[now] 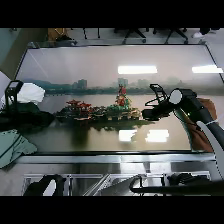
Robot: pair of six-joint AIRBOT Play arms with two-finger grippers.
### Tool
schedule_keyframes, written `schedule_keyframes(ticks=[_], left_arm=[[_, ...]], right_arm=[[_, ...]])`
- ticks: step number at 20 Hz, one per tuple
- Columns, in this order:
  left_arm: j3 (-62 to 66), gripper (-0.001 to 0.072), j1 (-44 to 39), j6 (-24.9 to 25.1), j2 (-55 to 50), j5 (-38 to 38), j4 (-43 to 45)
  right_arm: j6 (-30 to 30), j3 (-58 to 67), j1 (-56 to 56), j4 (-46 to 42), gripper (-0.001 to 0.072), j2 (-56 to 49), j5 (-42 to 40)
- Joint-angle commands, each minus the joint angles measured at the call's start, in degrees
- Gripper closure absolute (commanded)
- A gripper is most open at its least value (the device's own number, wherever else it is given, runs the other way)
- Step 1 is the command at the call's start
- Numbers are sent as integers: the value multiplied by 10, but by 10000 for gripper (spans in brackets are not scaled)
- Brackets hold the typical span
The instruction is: Fold the shirts.
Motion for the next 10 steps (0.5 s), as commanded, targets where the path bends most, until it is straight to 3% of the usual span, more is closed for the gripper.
schedule_keyframes(ticks=[1, 5, 10], left_arm=[[68, 11, 1, -35, -86, 60, 219], [138, 10, 2, -35, -245, 170, 300], [263, 10, 26, -35, -455, 218, 339]], right_arm=[[0, 0, 0, 0, 682, 0, -5], [0, 0, 0, 0, 682, -1, -12], [0, 0, 0, 0, 680, -12, -10]])
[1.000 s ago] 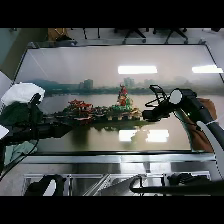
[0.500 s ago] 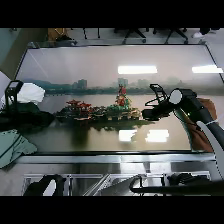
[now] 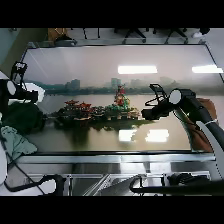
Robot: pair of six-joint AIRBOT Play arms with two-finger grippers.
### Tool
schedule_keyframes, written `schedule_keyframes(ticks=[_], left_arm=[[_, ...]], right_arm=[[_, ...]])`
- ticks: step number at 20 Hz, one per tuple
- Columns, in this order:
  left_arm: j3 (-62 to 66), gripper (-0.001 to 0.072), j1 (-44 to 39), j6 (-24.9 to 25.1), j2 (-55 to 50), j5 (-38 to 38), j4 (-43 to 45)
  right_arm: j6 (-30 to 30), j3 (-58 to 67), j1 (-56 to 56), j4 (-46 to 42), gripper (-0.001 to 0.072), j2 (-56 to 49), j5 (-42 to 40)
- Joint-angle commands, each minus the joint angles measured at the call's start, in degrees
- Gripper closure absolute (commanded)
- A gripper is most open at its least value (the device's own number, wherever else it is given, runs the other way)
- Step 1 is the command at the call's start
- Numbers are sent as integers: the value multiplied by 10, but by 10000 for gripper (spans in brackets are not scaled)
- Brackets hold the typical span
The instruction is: Fold the shirts.
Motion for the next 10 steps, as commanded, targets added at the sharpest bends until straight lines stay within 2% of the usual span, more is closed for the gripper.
schedule_keyframes(ticks=[1, 7, 10], left_arm=[[88, 10, 26, -2, -146, 42, 41], [199, 10, 51, -2, -307, 40, 37], [243, 13, 51, -2, -363, -10, 37]], right_arm=[[0, 0, 0, 0, 678, -10, -1], [0, 0, 0, 0, 673, -37, -1], [0, 0, 0, 0, 674, -47, -1]])
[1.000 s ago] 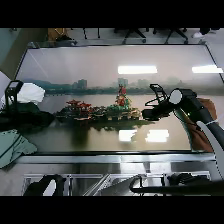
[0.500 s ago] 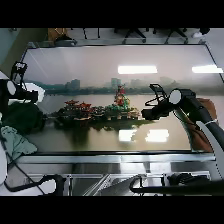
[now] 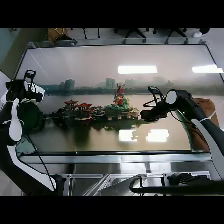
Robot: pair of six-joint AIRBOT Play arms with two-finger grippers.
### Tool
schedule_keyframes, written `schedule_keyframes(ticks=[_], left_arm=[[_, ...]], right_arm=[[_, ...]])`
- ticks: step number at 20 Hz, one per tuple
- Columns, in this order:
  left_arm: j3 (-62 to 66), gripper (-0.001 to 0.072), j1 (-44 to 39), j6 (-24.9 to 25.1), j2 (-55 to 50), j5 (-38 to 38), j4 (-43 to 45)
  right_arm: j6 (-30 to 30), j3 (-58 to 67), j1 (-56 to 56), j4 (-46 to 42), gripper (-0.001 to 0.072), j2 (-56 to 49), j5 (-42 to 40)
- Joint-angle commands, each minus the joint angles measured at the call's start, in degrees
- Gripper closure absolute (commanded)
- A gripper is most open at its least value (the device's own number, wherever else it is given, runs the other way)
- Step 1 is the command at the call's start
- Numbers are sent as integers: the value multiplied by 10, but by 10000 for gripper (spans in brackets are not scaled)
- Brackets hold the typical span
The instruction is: Fold the shirts.
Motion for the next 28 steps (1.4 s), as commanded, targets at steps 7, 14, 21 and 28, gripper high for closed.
schedule_keyframes(ticks=[7, 14, 21, 28], left_arm=[[172, 698, -25, -5, -54, -124, -104], [165, 698, -141, 16, 172, -188, -433], [-48, 698, -304, -11, 311, -185, -506], [-113, 44, -387, -63, 302, -125, -509]], right_arm=[[0, 0, 1, 11, 675, -18, 0], [-3, 3, 0, 54, 683, -23, -19], [-19, 14, -60, 49, 682, 91, -19], [-19, 14, -101, 51, 403, 111, -19]])
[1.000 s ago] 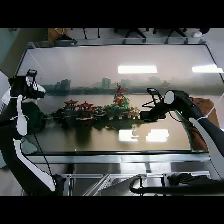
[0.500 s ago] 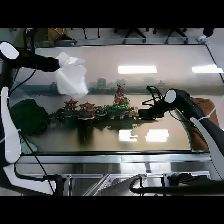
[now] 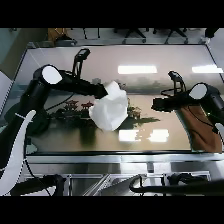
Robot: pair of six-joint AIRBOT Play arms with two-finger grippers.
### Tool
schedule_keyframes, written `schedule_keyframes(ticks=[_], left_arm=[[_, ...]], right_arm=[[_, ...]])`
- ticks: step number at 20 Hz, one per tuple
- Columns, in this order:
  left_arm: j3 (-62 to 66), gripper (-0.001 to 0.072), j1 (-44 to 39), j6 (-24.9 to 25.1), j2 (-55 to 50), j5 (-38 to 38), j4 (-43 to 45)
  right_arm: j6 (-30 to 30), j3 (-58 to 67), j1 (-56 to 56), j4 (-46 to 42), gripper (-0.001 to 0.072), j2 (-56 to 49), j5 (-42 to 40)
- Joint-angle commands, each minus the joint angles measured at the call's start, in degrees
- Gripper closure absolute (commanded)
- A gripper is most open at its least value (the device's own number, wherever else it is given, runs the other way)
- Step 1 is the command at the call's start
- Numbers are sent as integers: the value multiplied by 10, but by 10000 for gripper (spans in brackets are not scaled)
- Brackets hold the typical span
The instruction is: Fold the shirts.
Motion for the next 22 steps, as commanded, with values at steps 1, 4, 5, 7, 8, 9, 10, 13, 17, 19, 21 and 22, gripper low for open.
schedule_keyframes(ticks=[1, 4, 5, 7, 8, 9, 10, 13, 17, 19, 21, 22], left_arm=[[10, 44, -3, -34, 6, -34, -4], [43, 109, 71, -34, 27, -160, 1], [22, 192, 100, -34, 44, -187, 1], [-64, 191, 149, -22, 87, -193, 1], [-129, 191, 167, -7, 114, -174, 1], [-193, 191, 180, -2, 137, -140, 0], [-266, 191, 190, -2, 159, -87, -5], [-434, 191, 184, 15, 178, 99, -59], [-496, 191, 146, 146, 97, 240, -251], [-467, 191, 125, 189, 38, 259, -306], [-417, 191, 113, 189, -20, 261, -304], [-395, 192, 110, 189, -44, 260, -303]], right_arm=[[0, 1, -9, 2, 402, 7, 0], [0, 0, -9, 2, 403, 6, 2], [0, 0, -9, 4, 402, 3, 2], [-19, 0, -7, 16, 400, -9, 1], [-33, 0, -7, 27, 328, -21, 1], [-42, 0, -7, 40, 223, -36, -1], [-57, 0, -7, 63, 214, -57, -7], [-130, 0, -5, 175, 214, -135, -38], [-239, 0, 16, 303, 215, -241, -94], [-278, 0, 23, 360, 218, -282, -112], [-323, 1, 25, 409, 405, -308, -116], [-348, 1, 25, 426, 483, -313, -116]])
